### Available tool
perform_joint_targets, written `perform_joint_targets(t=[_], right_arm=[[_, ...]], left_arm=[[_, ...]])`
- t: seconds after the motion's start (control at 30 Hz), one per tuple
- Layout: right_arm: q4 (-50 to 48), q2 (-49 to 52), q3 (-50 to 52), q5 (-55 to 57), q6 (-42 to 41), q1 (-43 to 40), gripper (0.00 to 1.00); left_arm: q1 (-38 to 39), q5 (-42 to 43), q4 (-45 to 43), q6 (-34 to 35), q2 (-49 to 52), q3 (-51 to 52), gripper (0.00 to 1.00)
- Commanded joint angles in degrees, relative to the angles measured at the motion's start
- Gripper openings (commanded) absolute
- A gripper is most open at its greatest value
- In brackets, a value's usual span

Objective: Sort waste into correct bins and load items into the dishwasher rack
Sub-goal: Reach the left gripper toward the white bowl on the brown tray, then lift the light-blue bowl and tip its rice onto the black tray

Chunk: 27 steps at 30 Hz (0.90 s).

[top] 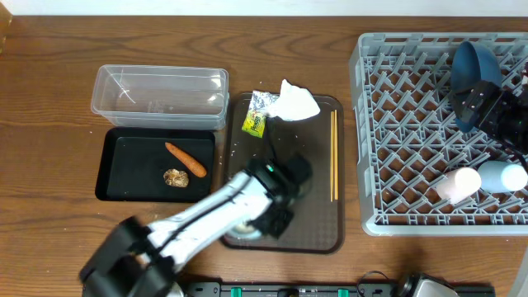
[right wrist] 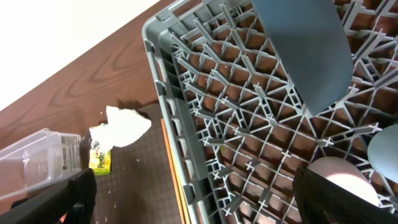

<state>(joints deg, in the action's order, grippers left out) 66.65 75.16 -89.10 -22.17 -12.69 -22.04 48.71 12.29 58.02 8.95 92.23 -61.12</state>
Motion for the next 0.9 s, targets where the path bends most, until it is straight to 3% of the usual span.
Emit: perform_joint_targets(t=[0.0,0.37,0.6,0.77,0.87], right_arm=[[0.22,0.02,-0.02,-0.61,-0.59,0.37,0.93],[0.24,0.02,-0.02,-0.63,-0.61,0.37,0.93],[0.22,0.02,-0.02,-0.61,-0.59,0.37,0.93],[0.22,0.02,-0.02,-0.61,-0.59,0.37,0.93],[0.37,0.02,-0.02,-0.61,-0.59,0.37,0.93]], left_arm=[[-5.14,0.94,-0.07,-0.07,-6.8,-5.35,0.06],[-31.71,16.52,-1.66,-1.31,-18.25,-6.12,0.06],[-54.21,42.53,-2.93,-12.96,-18.27,-2.67,0.06],[-65.88,59.69,-7.06,-23.63,-17.25,5.97,0.06],[-72.7,65.88,-12.13,-25.29,-17.2,11.58,0.06]])
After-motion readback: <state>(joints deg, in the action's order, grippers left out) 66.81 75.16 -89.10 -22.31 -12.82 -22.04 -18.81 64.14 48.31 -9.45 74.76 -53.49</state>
